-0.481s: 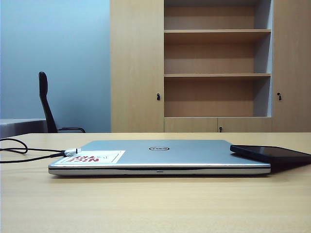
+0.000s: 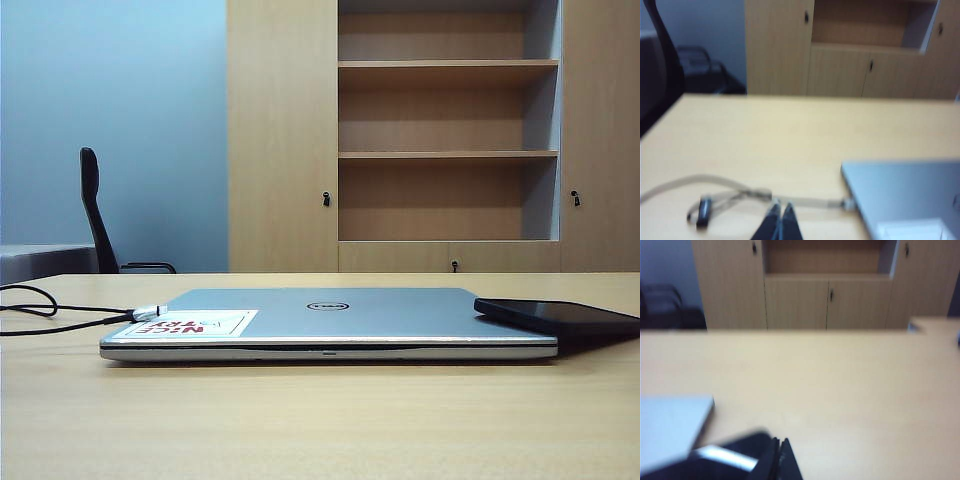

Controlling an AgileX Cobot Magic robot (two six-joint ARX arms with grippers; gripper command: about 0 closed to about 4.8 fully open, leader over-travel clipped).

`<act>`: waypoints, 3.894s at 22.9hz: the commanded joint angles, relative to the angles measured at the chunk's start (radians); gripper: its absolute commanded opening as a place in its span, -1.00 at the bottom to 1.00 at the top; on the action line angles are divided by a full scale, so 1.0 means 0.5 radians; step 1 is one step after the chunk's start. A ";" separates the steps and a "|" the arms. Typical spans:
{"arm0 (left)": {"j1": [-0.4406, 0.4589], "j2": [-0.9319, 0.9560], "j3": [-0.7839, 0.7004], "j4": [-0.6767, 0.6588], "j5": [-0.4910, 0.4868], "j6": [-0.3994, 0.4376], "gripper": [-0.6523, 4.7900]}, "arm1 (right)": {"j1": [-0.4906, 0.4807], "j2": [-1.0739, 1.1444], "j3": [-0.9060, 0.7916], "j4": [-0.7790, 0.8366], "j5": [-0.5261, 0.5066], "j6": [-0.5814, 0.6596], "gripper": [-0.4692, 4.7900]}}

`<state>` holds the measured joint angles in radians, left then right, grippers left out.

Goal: Pick up the charging cable and the phone, plug the charging cable into the charging port on the phone, and finally place them back on the table.

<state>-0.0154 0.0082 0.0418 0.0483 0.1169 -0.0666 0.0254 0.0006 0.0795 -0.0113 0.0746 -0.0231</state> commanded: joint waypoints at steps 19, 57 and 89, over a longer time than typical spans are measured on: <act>-0.187 1.477 0.626 0.658 0.004 0.083 -0.78 | 0.477 1.061 1.181 -0.246 -0.277 -0.052 -0.84; -0.452 2.485 0.623 0.658 0.005 1.323 0.71 | 1.499 1.071 1.189 -0.732 0.024 -0.075 -0.84; -0.639 2.976 0.628 1.208 0.005 0.823 -0.78 | 1.498 1.071 1.189 -0.732 0.026 -0.074 -0.84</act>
<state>-0.3309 1.5036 0.3523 0.6384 0.1150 0.3763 0.7750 0.5385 0.6666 -0.3950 0.0895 -0.0586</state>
